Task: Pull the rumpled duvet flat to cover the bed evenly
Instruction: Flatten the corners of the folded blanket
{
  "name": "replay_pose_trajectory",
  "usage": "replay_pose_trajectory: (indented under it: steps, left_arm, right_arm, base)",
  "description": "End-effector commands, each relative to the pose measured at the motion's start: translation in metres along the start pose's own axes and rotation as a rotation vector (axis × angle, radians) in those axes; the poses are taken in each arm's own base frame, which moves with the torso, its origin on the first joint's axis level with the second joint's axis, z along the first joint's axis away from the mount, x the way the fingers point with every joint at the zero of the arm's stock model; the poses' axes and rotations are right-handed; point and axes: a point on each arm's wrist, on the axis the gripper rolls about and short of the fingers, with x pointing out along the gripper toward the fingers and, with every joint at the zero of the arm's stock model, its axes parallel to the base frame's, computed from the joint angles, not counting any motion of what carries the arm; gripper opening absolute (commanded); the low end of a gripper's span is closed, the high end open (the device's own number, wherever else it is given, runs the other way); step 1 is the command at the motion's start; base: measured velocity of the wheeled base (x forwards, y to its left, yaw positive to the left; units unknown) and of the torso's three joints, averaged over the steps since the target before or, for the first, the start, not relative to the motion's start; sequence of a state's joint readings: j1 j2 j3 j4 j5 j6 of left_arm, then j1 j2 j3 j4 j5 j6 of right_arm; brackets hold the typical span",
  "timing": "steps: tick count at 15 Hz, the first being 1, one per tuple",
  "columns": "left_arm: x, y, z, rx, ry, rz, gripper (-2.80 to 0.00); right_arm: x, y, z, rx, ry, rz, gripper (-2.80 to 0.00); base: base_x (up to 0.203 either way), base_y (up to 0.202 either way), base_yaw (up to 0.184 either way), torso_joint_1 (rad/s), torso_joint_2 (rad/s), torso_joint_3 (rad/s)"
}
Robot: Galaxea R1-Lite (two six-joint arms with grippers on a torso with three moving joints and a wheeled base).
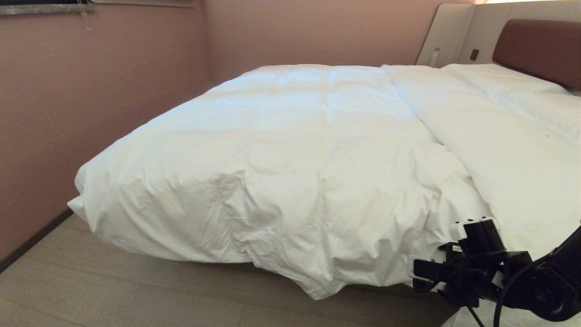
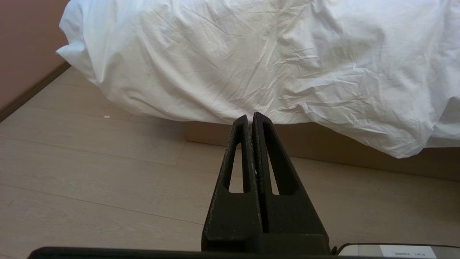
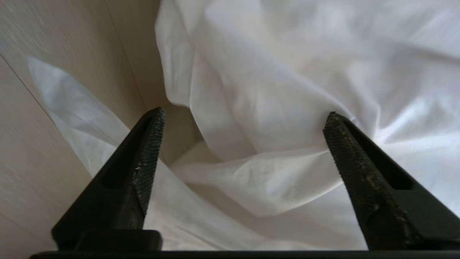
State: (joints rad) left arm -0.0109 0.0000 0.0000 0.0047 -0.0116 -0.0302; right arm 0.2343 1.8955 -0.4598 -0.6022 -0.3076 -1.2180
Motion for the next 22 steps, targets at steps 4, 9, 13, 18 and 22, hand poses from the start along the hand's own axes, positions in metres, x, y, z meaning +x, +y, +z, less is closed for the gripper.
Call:
replay_pose_trajectory:
  steps: [4, 9, 13, 18, 22]
  left_arm:
    - [0.000, 0.000, 0.000, 0.000, 0.000, -0.001, -2.80]
    - [0.000, 0.000, 0.000, 0.000, 0.000, -0.001, -2.80]
    - [0.000, 0.000, 0.000, 0.000, 0.000, -0.001, -2.80]
    - [0.000, 0.000, 0.000, 0.000, 0.000, -0.001, -2.80]
    - [0.000, 0.000, 0.000, 0.000, 0.000, -0.001, -2.80]
  right_arm:
    - [-0.007, 0.009, -0.008, -0.032, 0.067, -0.002, 0.00]
    - [-0.029, 0.008, -0.014, -0.073, 0.056, -0.050, 0.00]
    - [-0.033, 0.007, -0.015, -0.069, 0.086, -0.077, 0.00]
    - [-0.031, 0.020, -0.006, -0.059, 0.127, -0.216, 0.00]
    - [-0.025, 0.038, 0.000, -0.044, 0.108, -0.318, 0.00]
  base:
    - [0.000, 0.000, 0.000, 0.000, 0.00, 0.000]
    - [0.000, 0.000, 0.000, 0.000, 0.00, 0.000]
    - [0.000, 0.000, 0.000, 0.000, 0.00, 0.000]
    - [0.000, 0.000, 0.000, 0.000, 0.00, 0.000]
    - [0.000, 0.000, 0.000, 0.000, 0.00, 0.000]
